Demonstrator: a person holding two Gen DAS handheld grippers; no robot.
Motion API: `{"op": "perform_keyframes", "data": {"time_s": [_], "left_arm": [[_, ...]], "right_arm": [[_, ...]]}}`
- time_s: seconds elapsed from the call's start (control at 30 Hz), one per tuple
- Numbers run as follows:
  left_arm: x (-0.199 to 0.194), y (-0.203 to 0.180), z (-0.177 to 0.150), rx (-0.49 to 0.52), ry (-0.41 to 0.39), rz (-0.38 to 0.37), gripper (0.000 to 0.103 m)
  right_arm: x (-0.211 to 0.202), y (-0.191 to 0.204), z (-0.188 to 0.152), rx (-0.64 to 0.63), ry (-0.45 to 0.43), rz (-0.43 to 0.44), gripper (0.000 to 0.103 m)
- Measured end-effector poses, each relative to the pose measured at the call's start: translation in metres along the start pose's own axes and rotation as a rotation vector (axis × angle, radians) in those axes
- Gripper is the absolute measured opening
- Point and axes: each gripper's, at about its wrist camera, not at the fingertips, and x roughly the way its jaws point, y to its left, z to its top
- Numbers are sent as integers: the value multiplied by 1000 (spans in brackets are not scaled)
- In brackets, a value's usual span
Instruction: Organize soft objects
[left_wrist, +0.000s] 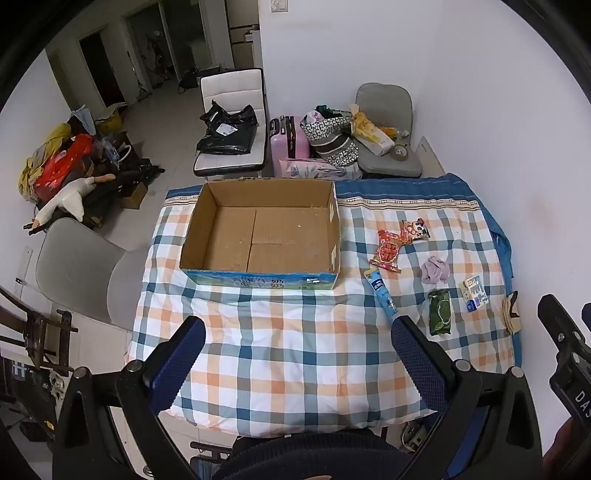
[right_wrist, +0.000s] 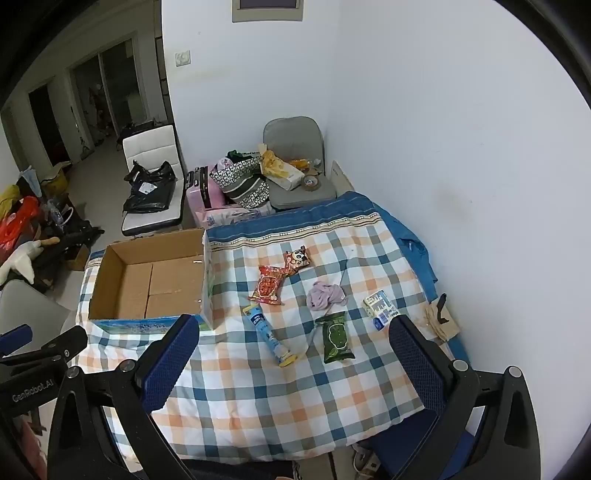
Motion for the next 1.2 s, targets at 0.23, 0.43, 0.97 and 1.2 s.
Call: {"op": "perform_keyframes", "data": {"time_s": [0.23, 0.43, 0.97, 1.2], "left_arm": [[4, 2, 1, 4, 4, 8, 103], [8, 1, 11, 8, 3, 15, 103], [1, -2, 3, 8, -13, 21, 103], [-5, -2, 7, 6, -13, 22, 103]], "right_arm": [[0, -1, 1, 0, 17, 21, 103], [-7, -3, 8, -4, -9, 6, 103], [0, -1, 3, 0, -14, 6, 103], [1, -2, 3, 2, -13, 10, 103]]}}
